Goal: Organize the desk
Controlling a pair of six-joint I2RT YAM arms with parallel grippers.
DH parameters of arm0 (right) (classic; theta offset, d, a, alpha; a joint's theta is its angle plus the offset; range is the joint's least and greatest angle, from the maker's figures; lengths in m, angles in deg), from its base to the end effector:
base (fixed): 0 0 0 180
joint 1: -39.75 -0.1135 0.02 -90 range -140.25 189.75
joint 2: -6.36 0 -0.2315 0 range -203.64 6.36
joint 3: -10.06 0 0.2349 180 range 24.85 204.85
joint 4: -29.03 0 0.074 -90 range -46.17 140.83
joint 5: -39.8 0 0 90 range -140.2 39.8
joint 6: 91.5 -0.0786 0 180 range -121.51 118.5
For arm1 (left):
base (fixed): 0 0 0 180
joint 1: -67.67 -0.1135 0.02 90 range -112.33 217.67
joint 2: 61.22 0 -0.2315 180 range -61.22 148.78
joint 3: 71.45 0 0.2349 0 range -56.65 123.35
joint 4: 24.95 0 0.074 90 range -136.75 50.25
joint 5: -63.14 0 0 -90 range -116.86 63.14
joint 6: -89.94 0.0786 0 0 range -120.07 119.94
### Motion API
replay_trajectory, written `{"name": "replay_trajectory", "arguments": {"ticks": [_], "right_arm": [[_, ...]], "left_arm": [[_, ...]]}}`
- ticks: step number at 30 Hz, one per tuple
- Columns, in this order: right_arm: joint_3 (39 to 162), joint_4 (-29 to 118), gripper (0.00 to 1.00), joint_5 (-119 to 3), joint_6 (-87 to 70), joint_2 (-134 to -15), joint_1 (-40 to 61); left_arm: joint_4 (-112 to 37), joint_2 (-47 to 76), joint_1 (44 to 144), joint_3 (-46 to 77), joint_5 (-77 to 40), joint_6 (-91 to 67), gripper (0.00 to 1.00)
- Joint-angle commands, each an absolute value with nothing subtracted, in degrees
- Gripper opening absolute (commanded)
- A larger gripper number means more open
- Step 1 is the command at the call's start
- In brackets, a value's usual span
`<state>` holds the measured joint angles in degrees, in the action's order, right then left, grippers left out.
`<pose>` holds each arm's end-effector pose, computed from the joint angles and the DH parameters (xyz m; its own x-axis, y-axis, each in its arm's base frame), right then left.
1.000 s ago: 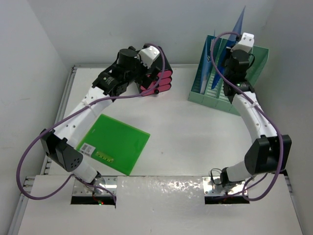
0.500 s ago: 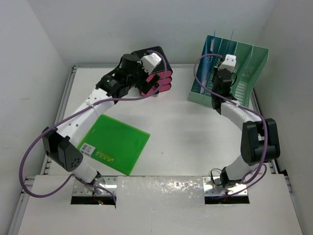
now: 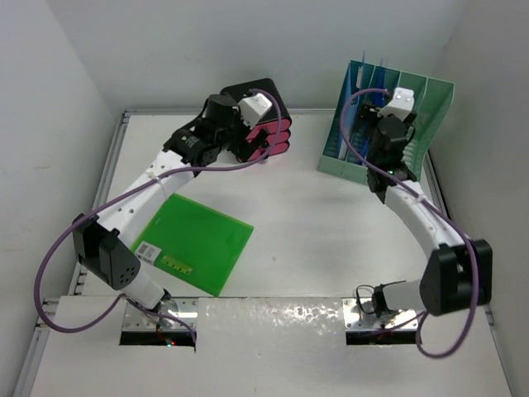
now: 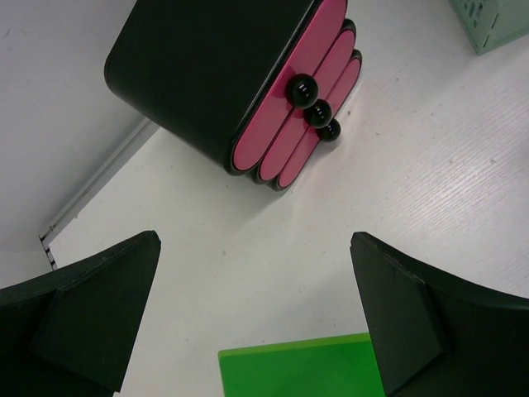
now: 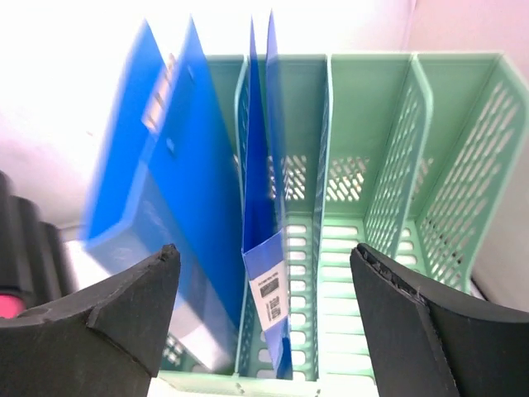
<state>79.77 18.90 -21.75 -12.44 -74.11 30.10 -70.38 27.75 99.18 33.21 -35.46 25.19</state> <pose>0.3568 0.0227 0.2964 0.0505 0.1778 -0.9828 0.3184 0.9298 0.1846 0.3248 -0.1853 0.3332 -0.2093 0.6230 -0.7537 0.5477 0.7132 0.4375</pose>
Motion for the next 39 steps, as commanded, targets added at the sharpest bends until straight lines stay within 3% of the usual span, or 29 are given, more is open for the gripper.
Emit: {"name": "replay_trajectory", "arguments": {"ticks": [1, 8, 10, 15, 21, 24, 26, 29, 33, 39], "right_arm": [[84.6, 26.7, 0.81, -23.1, -13.6, -66.4, 28.9], [85.8, 43.6, 0.79, -26.6, -15.8, -58.6, 16.6], [82.0, 45.4, 0.79, -32.9, -20.1, -58.2, 13.4], [70.9, 37.7, 0.77, -41.0, -23.8, -62.7, 3.8], [71.9, 36.6, 0.75, -49.9, -31.9, -77.0, -6.1], [67.4, 27.2, 0.71, -51.1, -35.7, -78.8, -12.6], [64.2, 18.5, 0.70, -46.2, -25.2, -78.4, -20.6], [63.4, 17.6, 0.70, -42.8, -2.1, -79.5, -29.4], [60.6, 12.9, 0.63, -48.8, 13.1, -83.1, -32.7], [56.9, 4.8, 0.64, -48.9, 32.3, -87.9, -38.5]], "left_arm": [[-69.2, 25.3, 98.3, 33.8, -36.4, 25.1, 1.00], [-71.7, 22.4, 88.9, 32.3, -29.8, 22.7, 1.00], [-71.9, 21.3, 84.2, 30.3, -27.7, 22.4, 1.00], [-74.6, 19.5, 78.8, 25.2, -29.0, 25.4, 1.00], [-74.4, 18.3, 77.9, 17.3, -33.5, 27.4, 1.00], [-71.6, 17.4, 77.9, 13.6, -36.2, 27.0, 1.00], [-70.7, 16.2, 77.9, 11.4, -36.5, 26.8, 1.00], [-70.7, 14.5, 77.9, 9.8, -35.2, 26.1, 1.00], [-71.1, 11.0, 77.9, 8.1, -34.4, 25.4, 1.00], [-71.7, 8.0, 77.9, 5.8, -34.9, 25.1, 1.00]]}}
